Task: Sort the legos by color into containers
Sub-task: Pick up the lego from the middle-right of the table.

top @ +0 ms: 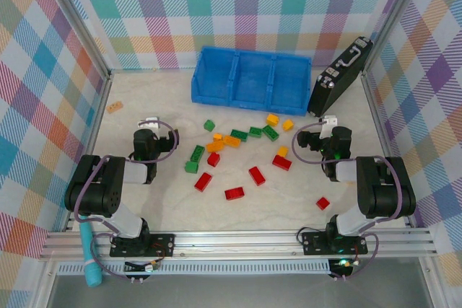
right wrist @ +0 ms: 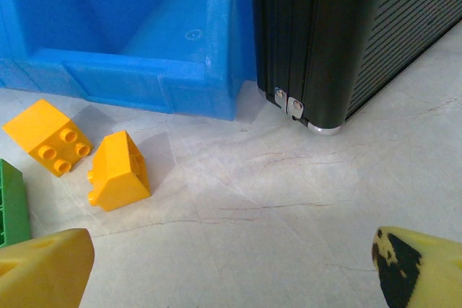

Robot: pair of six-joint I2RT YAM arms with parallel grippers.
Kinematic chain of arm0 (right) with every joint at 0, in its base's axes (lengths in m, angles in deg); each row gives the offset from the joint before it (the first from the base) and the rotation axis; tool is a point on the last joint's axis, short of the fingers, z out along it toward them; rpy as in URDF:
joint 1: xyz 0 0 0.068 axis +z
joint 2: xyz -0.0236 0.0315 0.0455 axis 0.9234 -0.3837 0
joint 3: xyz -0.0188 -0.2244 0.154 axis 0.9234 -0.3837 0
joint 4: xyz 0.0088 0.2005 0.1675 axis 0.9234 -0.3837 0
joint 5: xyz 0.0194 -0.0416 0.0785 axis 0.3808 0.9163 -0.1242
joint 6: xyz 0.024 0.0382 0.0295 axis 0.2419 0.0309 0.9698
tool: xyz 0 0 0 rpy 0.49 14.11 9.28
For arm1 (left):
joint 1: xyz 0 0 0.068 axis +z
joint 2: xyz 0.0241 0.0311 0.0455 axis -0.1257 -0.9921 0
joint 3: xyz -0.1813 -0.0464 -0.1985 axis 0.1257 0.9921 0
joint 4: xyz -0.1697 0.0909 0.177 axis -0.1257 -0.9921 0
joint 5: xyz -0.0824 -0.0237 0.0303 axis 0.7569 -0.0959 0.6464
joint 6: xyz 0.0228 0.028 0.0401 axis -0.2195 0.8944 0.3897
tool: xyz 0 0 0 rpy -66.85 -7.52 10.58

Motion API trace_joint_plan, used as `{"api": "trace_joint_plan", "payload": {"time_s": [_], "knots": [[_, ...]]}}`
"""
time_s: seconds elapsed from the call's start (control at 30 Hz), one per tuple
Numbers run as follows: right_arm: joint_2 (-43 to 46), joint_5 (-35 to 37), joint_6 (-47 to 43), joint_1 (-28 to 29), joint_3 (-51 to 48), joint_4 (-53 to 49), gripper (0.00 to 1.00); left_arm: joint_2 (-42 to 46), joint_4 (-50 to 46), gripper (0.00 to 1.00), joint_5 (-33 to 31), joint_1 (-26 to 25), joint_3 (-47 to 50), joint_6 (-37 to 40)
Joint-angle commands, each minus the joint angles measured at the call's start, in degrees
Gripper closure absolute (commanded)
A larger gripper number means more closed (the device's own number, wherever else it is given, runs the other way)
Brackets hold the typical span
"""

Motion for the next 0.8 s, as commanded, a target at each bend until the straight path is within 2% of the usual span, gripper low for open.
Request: {"api": "trace_joint_plan", "payload": {"time_s": [0.0,0.23,0.27,0.37,0.47,0.6,0.77], "knots": [[0.4,0.1,0.7,0.0,0.9,1.7,0.01,0.3,0.8,0.00,0.0,-0.2,-0.2,0.8],[0.5,0.1,0.7,-0.1,0.7,1.9,0.00,0.3,0.7,0.00,0.0,-0.2,-0.2,0.8],[0.7,0.1,0.7,-0.1,0.9,1.7,0.03,0.3,0.6,0.00,0.3,0.0,-0.3,0.7],[4.7,1.0,1.0,-0.1,4.5,-7.9,0.01,0.7,0.7,0.00,0.4,0.1,-0.3,0.8],[11.4,2.8,3.4,0.0,8.7,-22.6,0.01,6.0,-14.9,0.00,0.2,-0.2,-6.6,1.0],[21.4,13.1,13.5,-0.1,13.5,-43.4,0.01,12.6,-34.5,0.00,-5.3,-2.4,-17.6,1.0],[27.0,15.0,20.6,-0.6,18.3,-64.2,0.00,17.1,-52.6,0.00,-4.3,-5.7,-32.5,-0.9]]}}
